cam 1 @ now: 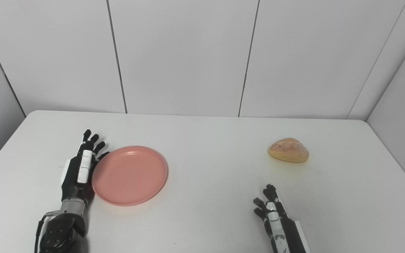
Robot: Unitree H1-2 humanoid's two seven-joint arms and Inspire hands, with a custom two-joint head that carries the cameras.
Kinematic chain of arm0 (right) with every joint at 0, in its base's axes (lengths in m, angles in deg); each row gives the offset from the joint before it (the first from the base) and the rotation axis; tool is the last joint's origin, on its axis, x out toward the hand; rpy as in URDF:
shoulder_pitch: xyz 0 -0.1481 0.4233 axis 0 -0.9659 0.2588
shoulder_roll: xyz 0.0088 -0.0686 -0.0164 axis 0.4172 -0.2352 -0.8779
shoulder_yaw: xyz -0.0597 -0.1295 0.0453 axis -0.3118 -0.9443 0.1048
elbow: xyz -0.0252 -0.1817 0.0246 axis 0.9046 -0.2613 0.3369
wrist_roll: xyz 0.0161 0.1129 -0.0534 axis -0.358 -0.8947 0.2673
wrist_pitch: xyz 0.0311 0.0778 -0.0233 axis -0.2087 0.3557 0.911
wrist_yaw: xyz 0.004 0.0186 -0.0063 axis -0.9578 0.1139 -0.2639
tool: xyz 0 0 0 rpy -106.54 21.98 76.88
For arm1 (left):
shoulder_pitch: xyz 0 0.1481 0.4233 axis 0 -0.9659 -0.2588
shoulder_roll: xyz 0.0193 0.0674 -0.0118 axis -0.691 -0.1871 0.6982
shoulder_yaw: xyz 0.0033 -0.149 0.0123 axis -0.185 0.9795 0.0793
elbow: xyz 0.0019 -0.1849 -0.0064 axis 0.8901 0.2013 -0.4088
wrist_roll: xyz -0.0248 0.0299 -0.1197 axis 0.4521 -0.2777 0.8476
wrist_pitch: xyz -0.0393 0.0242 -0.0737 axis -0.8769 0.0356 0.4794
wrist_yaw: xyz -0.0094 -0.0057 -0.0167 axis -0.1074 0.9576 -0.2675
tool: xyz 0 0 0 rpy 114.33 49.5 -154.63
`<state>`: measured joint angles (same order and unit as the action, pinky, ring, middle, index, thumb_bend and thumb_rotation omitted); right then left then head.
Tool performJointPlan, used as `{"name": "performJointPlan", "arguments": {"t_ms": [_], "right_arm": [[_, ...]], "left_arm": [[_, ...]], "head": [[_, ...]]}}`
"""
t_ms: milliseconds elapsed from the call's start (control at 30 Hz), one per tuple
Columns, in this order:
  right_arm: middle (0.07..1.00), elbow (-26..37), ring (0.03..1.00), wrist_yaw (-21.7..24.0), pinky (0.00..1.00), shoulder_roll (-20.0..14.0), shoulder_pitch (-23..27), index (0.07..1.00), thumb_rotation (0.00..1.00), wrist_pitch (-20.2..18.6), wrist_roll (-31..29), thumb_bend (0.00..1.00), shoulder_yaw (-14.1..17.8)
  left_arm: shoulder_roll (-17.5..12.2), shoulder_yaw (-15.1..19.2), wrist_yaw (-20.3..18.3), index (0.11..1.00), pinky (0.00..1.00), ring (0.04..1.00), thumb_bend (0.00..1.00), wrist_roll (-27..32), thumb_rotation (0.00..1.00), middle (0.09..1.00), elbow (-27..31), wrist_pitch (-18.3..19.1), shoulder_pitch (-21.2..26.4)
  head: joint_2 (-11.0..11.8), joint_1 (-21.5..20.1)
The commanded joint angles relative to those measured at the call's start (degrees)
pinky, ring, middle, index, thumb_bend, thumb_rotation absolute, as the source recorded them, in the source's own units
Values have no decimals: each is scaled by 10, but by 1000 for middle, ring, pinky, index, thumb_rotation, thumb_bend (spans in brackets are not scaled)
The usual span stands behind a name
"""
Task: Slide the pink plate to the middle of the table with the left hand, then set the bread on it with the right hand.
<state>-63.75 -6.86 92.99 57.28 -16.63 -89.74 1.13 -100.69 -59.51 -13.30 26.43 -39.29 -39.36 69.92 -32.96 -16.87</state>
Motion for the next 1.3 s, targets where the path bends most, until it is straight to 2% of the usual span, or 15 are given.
{"name": "performJointPlan", "arguments": {"t_ms": [0, 233, 433, 667, 900, 1033, 1267], "right_arm": [[969, -2, 887, 5, 896, 11, 2, 962, 890, -11, 5, 785, -12], [968, -2, 876, 0, 878, 19, 3, 958, 894, -12, 14, 757, -16], [973, -3, 879, -2, 884, 20, 5, 964, 907, -14, 24, 737, -20], [970, -4, 877, -5, 882, 25, 4, 964, 903, -18, 32, 737, -22], [968, -6, 878, -9, 886, 28, 5, 966, 904, -18, 36, 738, -27], [970, -7, 880, -10, 883, 28, 5, 969, 906, -20, 38, 726, -28], [971, -5, 881, -10, 875, 27, 5, 969, 907, -22, 37, 722, -28]], "left_arm": [[16, -7, 5, 1000, 840, 934, 1000, -2, 883, 982, 17, 8, 0], [31, -14, 7, 1000, 851, 939, 1000, -2, 896, 978, 40, 17, -6], [50, -22, 25, 1000, 831, 919, 984, -11, 896, 964, 65, 37, -9], [65, -37, 30, 1000, 842, 928, 1000, -19, 902, 996, 75, 53, -8], [84, -44, 26, 1000, 864, 941, 1000, -10, 886, 1000, 78, 59, -9], [87, -53, 25, 1000, 806, 931, 1000, -20, 907, 996, 85, 62, -12], [96, -68, 24, 1000, 842, 940, 992, -21, 924, 988, 107, 68, -21]], "head": [[-1, 0], [-1, -12], [0, -20], [0, -26], [3, -36], [4, -35], [4, -32]]}}
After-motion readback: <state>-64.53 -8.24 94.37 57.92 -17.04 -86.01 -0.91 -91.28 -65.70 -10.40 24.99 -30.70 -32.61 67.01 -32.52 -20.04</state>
